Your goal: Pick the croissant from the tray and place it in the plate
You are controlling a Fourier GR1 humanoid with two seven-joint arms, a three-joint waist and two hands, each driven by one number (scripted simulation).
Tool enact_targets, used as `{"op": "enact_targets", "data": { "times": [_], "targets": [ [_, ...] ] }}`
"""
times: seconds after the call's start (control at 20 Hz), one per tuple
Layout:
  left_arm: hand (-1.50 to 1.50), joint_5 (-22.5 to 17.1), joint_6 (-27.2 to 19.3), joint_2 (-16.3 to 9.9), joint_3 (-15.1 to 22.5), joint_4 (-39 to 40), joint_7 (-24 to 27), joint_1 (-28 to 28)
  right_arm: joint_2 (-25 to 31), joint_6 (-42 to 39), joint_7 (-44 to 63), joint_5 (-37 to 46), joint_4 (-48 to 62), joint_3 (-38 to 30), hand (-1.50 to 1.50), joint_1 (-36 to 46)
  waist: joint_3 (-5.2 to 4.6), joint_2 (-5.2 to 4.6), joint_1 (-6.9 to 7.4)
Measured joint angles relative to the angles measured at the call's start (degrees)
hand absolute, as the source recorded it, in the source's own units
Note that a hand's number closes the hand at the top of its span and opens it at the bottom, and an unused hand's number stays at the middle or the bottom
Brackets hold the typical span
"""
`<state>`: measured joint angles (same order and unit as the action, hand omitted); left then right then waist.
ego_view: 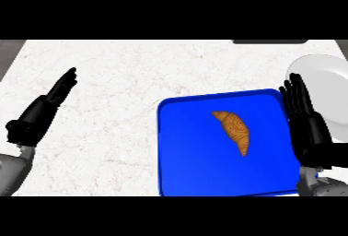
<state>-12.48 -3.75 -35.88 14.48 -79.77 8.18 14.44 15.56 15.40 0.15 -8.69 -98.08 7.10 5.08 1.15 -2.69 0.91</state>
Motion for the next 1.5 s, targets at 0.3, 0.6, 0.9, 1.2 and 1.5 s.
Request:
{"op": "enact_targets", "data": {
  "times": [0.3, 0.6, 0.9, 1.2, 1.5],
  "targets": [
    [0.0, -1.61, -4.24, 5.25, 0.25, 2.44, -5.22, -2.27, 3.23, -17.13, 3.35, -5.0, -0.16, 9.87, 1.5, 6.04, -0.89, 1.25, 3.53],
    [0.0, -3.21, -7.77, 10.07, 0.98, 4.68, -9.48, -4.77, 17.28, -23.6, -8.46, 14.09, -1.5, 13.8, 1.5, 15.04, -1.45, 2.51, 3.89],
    [0.0, -2.77, -12.81, 14.12, 1.74, 3.61, -13.08, -5.03, 14.19, -33.71, -22.83, 3.05, 12.24, 12.99, -1.5, 11.96, -0.87, 1.54, 2.98],
    [0.0, -1.37, -15.64, 16.04, 2.46, 3.44, -14.84, -5.33, 19.46, -42.69, -36.56, 11.37, 22.36, 16.6, -1.5, 18.62, -0.93, 1.84, 2.36],
    [0.0, -0.17, -17.37, 16.73, 2.87, 1.88, -15.86, -6.99, 21.76, -37.83, -39.88, 25.45, 25.58, 20.57, -1.5, 26.77, -1.05, 2.31, 1.51]
  ]
}}
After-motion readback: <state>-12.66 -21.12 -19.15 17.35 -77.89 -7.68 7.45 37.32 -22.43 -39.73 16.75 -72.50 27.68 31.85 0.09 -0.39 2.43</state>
